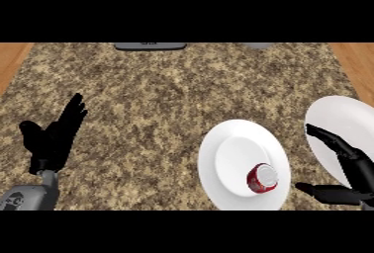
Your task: Pick the can from the plate and place it in the plate
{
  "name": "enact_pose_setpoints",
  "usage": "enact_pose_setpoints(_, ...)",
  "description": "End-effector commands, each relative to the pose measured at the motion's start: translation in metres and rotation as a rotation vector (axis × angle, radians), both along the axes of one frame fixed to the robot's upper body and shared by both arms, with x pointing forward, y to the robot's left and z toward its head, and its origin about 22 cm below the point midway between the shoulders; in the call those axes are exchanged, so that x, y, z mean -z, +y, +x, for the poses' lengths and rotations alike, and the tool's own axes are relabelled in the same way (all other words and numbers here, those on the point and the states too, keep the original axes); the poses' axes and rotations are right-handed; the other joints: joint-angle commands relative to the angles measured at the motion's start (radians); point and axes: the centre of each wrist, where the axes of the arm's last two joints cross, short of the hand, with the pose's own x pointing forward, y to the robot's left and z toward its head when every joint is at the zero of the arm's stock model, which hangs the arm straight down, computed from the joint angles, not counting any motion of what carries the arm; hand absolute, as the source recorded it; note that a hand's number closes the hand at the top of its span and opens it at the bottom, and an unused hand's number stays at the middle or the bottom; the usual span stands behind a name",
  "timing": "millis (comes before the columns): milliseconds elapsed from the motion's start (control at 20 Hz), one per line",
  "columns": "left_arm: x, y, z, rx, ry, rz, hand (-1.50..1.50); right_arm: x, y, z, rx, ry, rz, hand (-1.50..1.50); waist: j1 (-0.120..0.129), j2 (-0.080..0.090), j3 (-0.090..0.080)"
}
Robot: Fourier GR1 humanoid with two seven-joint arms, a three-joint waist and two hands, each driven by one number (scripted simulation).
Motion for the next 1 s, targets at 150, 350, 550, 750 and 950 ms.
enact_pose_setpoints(150,-0.003,-0.008,0.031,0.0,-0.004,-0.014,0.0,-0.002,-0.004,-0.008,-0.097,0.038,-0.234,-1.5,0.005,-0.001,-0.002)
enact_pose_setpoints(350,0.012,-0.002,-0.005,0.011,0.015,0.008,0.0,-0.011,-0.006,-0.019,-0.078,0.07,-0.306,-1.5,0.012,-0.003,-0.001)
enact_pose_setpoints(550,-0.012,0.006,0.011,0.017,-0.006,0.006,0.0,-0.029,0.006,-0.008,-0.118,0.133,-0.378,-1.5,0.014,-0.003,-0.001)
enact_pose_setpoints(750,-0.004,-0.013,0.015,0.027,-0.001,0.008,0.0,-0.035,0.03,-0.013,-0.162,0.215,-0.497,-1.5,0.012,-0.003,-0.002)
enact_pose_setpoints(950,0.004,-0.021,0.006,0.006,0.008,0.011,0.0,-0.028,0.048,-0.022,-0.162,0.214,-0.61,-1.5,0.011,-0.003,-0.001)
